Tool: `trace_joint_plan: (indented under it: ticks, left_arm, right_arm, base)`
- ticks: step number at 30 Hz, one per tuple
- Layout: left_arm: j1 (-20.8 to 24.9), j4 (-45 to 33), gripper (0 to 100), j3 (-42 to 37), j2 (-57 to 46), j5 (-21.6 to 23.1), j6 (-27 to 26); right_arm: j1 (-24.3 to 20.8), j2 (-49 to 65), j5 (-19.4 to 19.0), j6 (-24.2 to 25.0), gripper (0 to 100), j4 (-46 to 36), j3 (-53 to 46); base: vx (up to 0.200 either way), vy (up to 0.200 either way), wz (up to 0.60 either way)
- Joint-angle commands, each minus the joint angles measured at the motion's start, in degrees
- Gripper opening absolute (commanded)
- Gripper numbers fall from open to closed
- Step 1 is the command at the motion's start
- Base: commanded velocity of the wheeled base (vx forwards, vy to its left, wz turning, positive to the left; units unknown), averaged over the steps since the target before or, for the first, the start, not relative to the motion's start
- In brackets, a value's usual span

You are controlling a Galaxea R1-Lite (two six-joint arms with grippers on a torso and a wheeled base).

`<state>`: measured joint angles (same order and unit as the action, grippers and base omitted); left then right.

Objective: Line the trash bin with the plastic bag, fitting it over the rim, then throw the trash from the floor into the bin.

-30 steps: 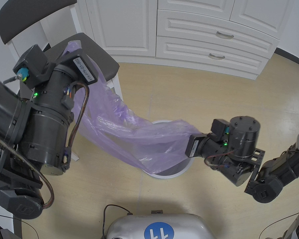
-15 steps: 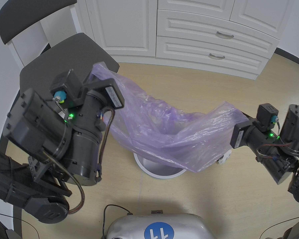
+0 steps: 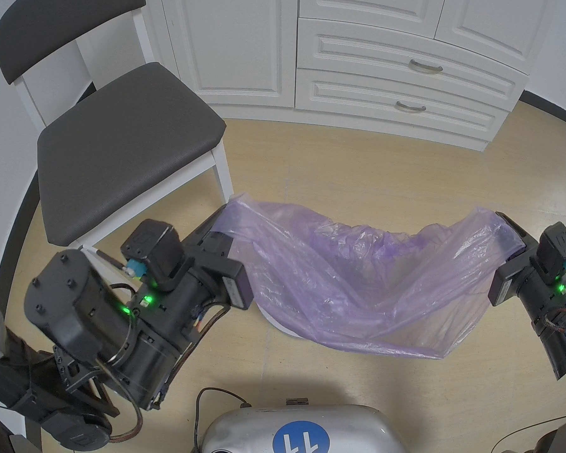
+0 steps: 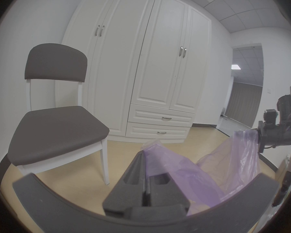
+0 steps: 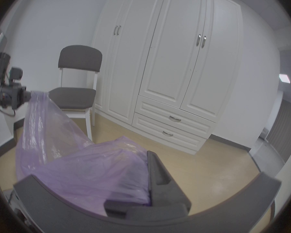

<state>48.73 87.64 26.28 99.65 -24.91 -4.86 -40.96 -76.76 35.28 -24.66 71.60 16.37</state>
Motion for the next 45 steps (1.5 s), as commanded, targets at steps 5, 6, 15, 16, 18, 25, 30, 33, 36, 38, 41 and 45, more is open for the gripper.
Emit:
trace_joint_plan:
  ticks: [5,6,15,16,18,25,30,33,36,38,41,45]
  left_arm:
    - [-2.6,0.1,0,-5.6,-6.0,3.5,-1.1]
    - [-3.6,0.1,0,-6.2,-6.7,4.0,-1.5]
    - [-8.4,0.0,0,-6.6,-8.3,4.2,-3.8]
    - [-8.9,0.0,0,-6.6,-8.4,4.2,-4.3]
    - [-9.8,0.0,0,-6.5,-8.4,4.1,-5.0]
    - [-11.5,0.0,0,-6.4,-8.6,3.9,-6.4]
    - [-13.0,0.0,0,-6.4,-8.6,4.0,-6.6]
    - [-14.1,0.1,0,-6.4,-8.8,4.2,-6.6]
    - [-14.2,0.1,0,-6.5,-9.3,4.3,-6.6]
    - [-14.2,0.1,0,-6.6,-10.1,4.6,-6.6]
    - [-15.0,0.0,0,-7.2,-10.7,6.6,-6.6]
    - [-15.8,0.0,0,-8.3,-11.4,9.3,-6.6]
  right_arm:
    - [0.8,-0.4,0.1,-1.8,0,1.2,-3.5]
    - [0.8,-0.5,0.2,-1.9,0,1.2,-3.5]
    - [0.8,-2.1,3.6,-2.0,0,1.2,-3.9]
    - [0.8,-2.2,3.6,-2.0,0,1.2,-4.0]
    - [0.8,-2.3,3.6,-2.0,0,1.2,-3.9]
    - [0.9,-3.4,4.6,-2.0,0,1.2,-3.9]
    - [0.9,-3.8,5.0,-2.0,0,1.2,-4.4]
    - [0.9,-4.1,5.0,-2.1,0,1.2,-4.7]
    - [1.0,-4.2,5.0,-2.3,0,1.2,-4.6]
    - [2.0,-4.4,5.0,-2.3,0,1.2,-4.6]
    - [3.0,-4.6,5.0,-2.4,0,1.2,-4.2]
    - [3.2,-4.6,5.0,-2.4,0,1.2,-4.2]
  base:
    - [0.000,0.000,0.00]
    - [0.000,0.000,0.00]
    - [0.000,0.000,0.00]
    - [0.000,0.000,0.00]
    - [0.000,0.000,0.00]
    - [0.000,0.000,0.00]
    - [0.000,0.000,0.00]
    - [0.000,0.000,0.00]
    - [0.000,0.000,0.00]
    - [0.000,0.000,0.00]
    - [0.000,0.000,0.00]
    - [0.000,0.000,0.00]
